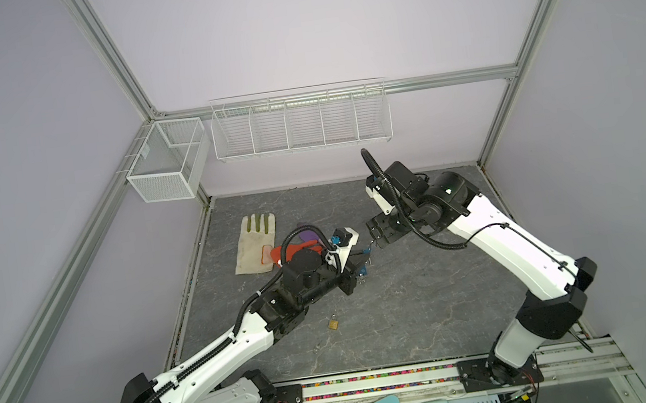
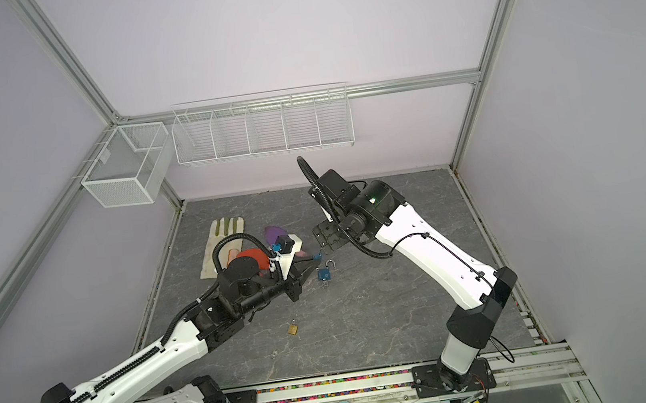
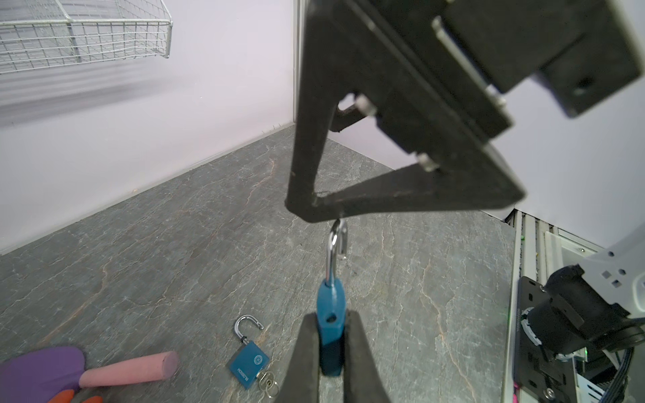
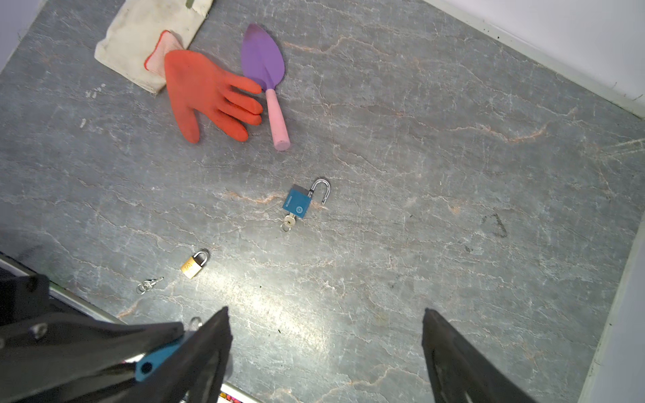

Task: Unlock with the key
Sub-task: 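Bring the right gripper's key to the padlock's keyhole under the left gripper, then withdraw the right gripper from the padlock while the left holds it up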

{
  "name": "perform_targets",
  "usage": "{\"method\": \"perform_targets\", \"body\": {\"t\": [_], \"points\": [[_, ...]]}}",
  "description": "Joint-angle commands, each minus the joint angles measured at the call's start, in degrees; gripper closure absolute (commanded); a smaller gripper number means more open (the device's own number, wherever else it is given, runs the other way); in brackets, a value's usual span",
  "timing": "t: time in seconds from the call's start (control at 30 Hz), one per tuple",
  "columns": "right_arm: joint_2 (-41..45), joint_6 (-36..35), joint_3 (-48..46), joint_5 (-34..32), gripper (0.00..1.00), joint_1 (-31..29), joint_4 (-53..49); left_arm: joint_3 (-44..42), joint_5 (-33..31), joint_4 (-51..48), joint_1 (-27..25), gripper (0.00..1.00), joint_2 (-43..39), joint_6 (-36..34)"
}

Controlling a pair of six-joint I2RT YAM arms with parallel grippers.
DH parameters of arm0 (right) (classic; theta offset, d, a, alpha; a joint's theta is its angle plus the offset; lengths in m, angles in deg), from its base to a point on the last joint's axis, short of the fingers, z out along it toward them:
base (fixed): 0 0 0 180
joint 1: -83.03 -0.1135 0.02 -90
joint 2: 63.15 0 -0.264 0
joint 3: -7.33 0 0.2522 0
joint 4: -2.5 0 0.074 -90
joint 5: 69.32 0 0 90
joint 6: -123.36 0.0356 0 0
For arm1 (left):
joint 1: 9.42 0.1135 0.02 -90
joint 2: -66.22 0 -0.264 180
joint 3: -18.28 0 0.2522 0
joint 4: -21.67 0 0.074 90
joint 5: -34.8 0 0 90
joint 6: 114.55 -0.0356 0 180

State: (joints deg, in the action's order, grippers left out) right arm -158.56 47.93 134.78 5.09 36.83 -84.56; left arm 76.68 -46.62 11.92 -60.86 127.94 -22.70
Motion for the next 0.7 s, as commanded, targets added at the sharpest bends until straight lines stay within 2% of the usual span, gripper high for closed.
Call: {"method": "perform_targets", "body": {"t": [0.0,0.17,0.37,0.43,0.53,0.67], "points": [[1.28,0.17,0.45,-1.02,0.13,-0.04,-1.97,-0.29,-0.50,3.13,-0.15,1.00,-0.33,-0.97],[3.69,0.00,-1.15,-0.38,0.12,0.05,-1.06,-0.29,1.10,5.21,-0.15,1.00,1.19,1.00],[8.47,0.97,-4.90,-4.06,0.11,1.74,-0.31,0.60,3.69,6.09,-0.15,1.00,3.69,4.65],[10.91,1.36,-7.16,-2.13,0.11,2.45,1.70,0.39,4.80,6.73,-0.17,1.00,4.34,6.00],[13.96,0.20,-11.43,4.82,0.11,2.41,6.28,0.62,5.45,7.33,-0.28,1.00,5.40,7.79],[15.09,-0.48,-14.44,7.13,0.10,2.01,8.05,1.14,6.17,8.10,-0.42,1.00,5.95,8.57]]}}
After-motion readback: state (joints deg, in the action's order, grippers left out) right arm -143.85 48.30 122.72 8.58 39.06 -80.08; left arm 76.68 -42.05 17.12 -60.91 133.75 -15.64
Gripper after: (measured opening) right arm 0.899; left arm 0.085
